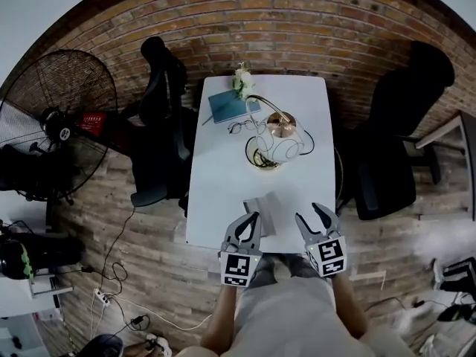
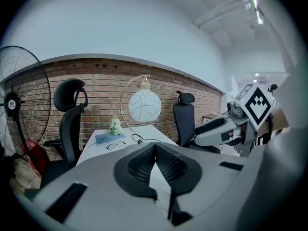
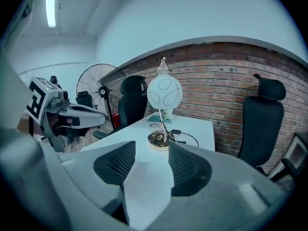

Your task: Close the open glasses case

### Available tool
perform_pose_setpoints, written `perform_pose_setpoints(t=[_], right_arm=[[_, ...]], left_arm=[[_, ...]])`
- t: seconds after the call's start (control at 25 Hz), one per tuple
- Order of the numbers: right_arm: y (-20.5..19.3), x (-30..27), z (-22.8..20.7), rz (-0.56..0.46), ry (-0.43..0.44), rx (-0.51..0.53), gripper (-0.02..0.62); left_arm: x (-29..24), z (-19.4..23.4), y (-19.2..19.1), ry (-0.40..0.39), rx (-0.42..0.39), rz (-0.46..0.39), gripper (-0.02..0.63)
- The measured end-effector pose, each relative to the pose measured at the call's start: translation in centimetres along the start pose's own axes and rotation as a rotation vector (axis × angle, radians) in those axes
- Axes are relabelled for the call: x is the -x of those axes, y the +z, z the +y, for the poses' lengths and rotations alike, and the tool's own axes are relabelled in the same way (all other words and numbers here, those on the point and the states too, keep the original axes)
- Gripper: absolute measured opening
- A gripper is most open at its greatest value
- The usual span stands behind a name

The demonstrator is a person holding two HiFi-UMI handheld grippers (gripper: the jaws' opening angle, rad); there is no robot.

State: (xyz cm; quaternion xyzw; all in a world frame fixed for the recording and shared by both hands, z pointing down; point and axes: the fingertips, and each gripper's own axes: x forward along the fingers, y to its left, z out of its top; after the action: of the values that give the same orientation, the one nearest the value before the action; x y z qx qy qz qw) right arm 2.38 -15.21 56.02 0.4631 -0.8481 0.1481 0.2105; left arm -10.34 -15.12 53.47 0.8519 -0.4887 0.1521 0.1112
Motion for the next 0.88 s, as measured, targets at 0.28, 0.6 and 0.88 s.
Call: perform_pose_setpoints(t=[0.28,0.6,0.88], right_arm=[[-2.5,-1.5,1.0,0.050,0.011,-0.021,0.218],[-5.3,-3.3,1.7,0.106,0.014,-0.038,0.218],[-8.0,-4.7,2.6,0.168,0.030,-0.039,0.218]], left_arm=[[-1.1,0.0,-2.8,-0.028,0.006,0.047,0.006],[-2.1,-0.2,-6.5,-0.054,0.016,0.112,0.006],[-3.4,-0.6,-9.9,-0.067,0.022,0.179,0.006]])
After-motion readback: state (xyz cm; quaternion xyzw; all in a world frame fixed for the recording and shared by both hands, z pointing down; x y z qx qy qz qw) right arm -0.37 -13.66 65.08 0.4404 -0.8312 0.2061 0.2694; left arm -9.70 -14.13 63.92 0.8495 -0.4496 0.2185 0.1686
